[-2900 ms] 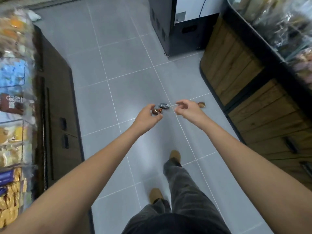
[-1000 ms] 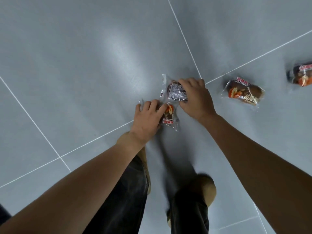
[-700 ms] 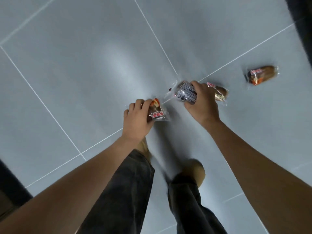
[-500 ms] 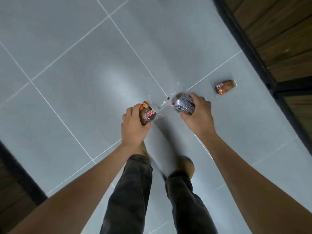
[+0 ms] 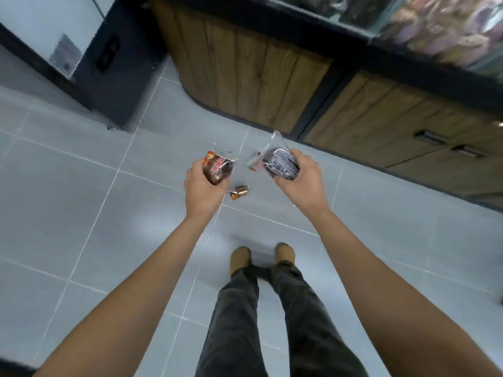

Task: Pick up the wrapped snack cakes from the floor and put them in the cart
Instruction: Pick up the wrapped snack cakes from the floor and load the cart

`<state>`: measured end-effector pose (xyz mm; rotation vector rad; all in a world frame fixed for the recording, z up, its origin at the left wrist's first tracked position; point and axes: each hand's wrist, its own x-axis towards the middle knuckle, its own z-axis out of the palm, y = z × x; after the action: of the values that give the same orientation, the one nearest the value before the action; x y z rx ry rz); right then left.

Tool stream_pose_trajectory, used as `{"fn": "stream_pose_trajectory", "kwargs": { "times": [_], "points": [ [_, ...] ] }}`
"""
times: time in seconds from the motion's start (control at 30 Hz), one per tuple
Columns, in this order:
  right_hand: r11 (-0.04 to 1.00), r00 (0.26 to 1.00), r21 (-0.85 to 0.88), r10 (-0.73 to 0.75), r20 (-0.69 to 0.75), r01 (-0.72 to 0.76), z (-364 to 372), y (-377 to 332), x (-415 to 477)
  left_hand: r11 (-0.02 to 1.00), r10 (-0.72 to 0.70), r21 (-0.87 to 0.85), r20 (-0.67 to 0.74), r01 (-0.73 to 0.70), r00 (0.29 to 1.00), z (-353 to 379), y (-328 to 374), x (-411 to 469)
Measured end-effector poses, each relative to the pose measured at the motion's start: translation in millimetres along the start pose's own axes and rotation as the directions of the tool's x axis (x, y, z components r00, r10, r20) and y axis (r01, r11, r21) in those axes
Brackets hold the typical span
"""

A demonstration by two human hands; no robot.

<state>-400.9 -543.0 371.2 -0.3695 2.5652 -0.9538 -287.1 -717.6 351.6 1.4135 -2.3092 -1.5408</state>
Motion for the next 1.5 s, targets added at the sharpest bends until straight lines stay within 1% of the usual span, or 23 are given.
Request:
{"fn": "stream_pose_trajectory", "kwargs": {
  "times": [0.13, 0.27, 0.4, 0.5, 0.6, 0.7, 0.8, 0.9, 1.03, 1.13, 1.2, 1.3, 1.37, 1.43, 1.5],
  "points": [
    [0.999, 0.992, 0.027, 0.031, -0.126, -0.028, -81, 5, -34, 0.989, 0.114, 0.068, 0.212, -0.131, 0.971, 17, 78, -24],
    [0.995, 0.958, -0.009, 0.093, -0.270, -0.099, -151, 34, -72, 0.941, 0.268, 0.102, 0.355, -0.322, 0.895, 64, 143, -61],
    [0.982, 0.889, 0.036, 0.182, -0.420, -0.184, -214, 77, -119, 0.846, 0.388, 0.158, 0.474, -0.510, 0.790, 128, 198, -109],
    [0.964, 0.827, 0.112, 0.264, -0.497, -0.240, -264, 117, -157, 0.775, 0.424, 0.182, 0.562, -0.606, 0.710, 180, 233, -155],
    [0.943, 0.751, 0.210, 0.332, -0.571, -0.257, -310, 158, -201, 0.714, 0.433, 0.167, 0.658, -0.680, 0.616, 233, 259, -207],
    [0.908, 0.684, 0.292, 0.419, -0.597, -0.301, -353, 199, -246, 0.697, 0.422, 0.101, 0.743, -0.710, 0.520, 288, 279, -265],
    [0.872, 0.615, 0.367, 0.489, -0.619, -0.324, -397, 245, -289, 0.672, 0.431, 0.039, 0.791, -0.740, 0.434, 345, 293, -322],
    [0.841, 0.573, 0.418, 0.540, -0.617, -0.343, -436, 291, -329, 0.674, 0.415, -0.003, 0.829, -0.738, 0.376, 400, 301, -377],
    [0.825, 0.534, 0.403, 0.564, -0.630, -0.397, -480, 345, -372, 0.643, 0.392, -0.025, 0.869, -0.765, 0.301, 462, 309, -444],
    [0.807, 0.500, 0.425, 0.588, -0.636, -0.409, -507, 377, -391, 0.667, 0.373, -0.050, 0.886, -0.743, 0.275, 497, 314, -483],
    [0.788, 0.482, 0.458, 0.614, -0.625, -0.411, -524, 397, -397, 0.696, 0.355, -0.050, 0.891, -0.717, 0.282, 520, 317, -503],
    [0.771, 0.476, 0.509, 0.637, -0.606, -0.383, -547, 432, -398, 0.733, 0.336, -0.058, 0.897, -0.678, 0.286, 559, 324, -523],
    [0.769, 0.466, 0.514, 0.640, -0.611, -0.380, -565, 457, -395, 0.742, 0.309, -0.054, 0.912, -0.668, 0.269, 590, 332, -532],
    [0.767, 0.436, 0.512, 0.641, -0.631, -0.387, -584, 482, -390, 0.742, 0.271, -0.040, 0.931, -0.670, 0.244, 627, 345, -538],
    [0.754, 0.398, 0.516, 0.655, -0.642, -0.407, -606, 510, -383, 0.710, 0.260, -0.031, 0.940, -0.704, 0.221, 667, 364, -544]
  ]
}}
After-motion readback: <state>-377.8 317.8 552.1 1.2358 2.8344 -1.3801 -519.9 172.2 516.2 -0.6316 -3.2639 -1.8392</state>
